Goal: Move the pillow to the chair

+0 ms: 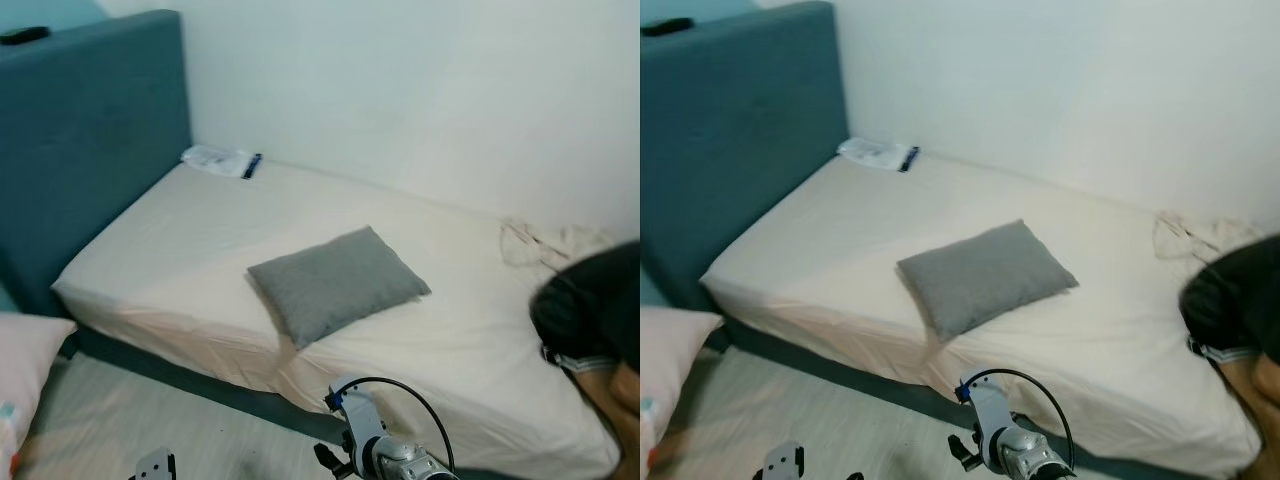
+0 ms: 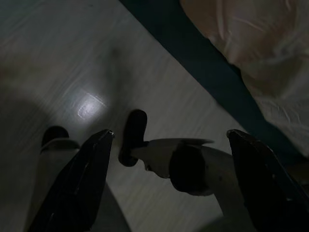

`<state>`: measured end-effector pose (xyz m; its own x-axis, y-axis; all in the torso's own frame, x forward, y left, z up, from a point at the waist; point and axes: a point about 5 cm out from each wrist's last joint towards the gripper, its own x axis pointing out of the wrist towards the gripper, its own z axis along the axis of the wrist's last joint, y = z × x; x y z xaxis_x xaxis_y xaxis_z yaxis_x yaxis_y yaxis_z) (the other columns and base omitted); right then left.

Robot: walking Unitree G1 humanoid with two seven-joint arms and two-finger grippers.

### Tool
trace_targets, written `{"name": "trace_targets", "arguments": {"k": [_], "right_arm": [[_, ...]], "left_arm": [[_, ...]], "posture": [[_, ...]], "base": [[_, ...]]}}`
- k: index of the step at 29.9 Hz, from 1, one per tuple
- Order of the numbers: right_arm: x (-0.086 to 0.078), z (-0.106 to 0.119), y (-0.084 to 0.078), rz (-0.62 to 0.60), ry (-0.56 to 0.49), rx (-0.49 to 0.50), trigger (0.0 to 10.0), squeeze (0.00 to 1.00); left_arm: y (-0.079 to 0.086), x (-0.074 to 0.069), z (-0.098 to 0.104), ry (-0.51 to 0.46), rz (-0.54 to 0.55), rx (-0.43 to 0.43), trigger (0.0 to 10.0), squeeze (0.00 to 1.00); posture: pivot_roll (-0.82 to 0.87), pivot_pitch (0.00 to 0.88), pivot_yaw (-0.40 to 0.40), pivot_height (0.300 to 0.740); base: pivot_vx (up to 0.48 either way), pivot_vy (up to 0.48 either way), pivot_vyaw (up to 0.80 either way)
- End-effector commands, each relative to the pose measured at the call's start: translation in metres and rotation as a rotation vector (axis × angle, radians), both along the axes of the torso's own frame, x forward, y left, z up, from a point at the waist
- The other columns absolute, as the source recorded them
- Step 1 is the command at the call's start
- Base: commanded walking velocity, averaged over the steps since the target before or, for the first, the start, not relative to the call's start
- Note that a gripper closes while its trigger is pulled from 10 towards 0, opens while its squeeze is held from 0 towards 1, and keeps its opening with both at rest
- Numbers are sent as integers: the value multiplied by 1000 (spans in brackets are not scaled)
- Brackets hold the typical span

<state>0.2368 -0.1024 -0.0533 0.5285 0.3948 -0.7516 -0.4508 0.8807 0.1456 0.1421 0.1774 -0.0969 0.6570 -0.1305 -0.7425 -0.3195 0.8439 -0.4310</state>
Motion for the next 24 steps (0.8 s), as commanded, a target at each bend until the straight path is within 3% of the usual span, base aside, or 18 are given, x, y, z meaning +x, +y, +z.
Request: {"name": "trace_targets", "arguments": {"k": [1,16,20,24], "right_arm": [[6,4,-2,-30,-21,30,10000,0],[15,11,1,-68,-48,92,10000,0],[17,13,1,-85,-58,115,10000,0],[19,15,3,-89,-65,139,10000,0]], "left_arm": [[-5,0,-1,5,-19,-1,10000,0],[3,5,2,-2,30,44,10000,0],[3,6,2,-5,27,47,10000,0],[3,6,2,-9,32,45,10000,0]], "posture": [[74,15,-93,740],[66,8,-96,740],[65,8,-96,740],[63,6,-97,740]], "base": [[0,0,-712],[0,0,-702],[0,0,0],[399,0,0]]}}
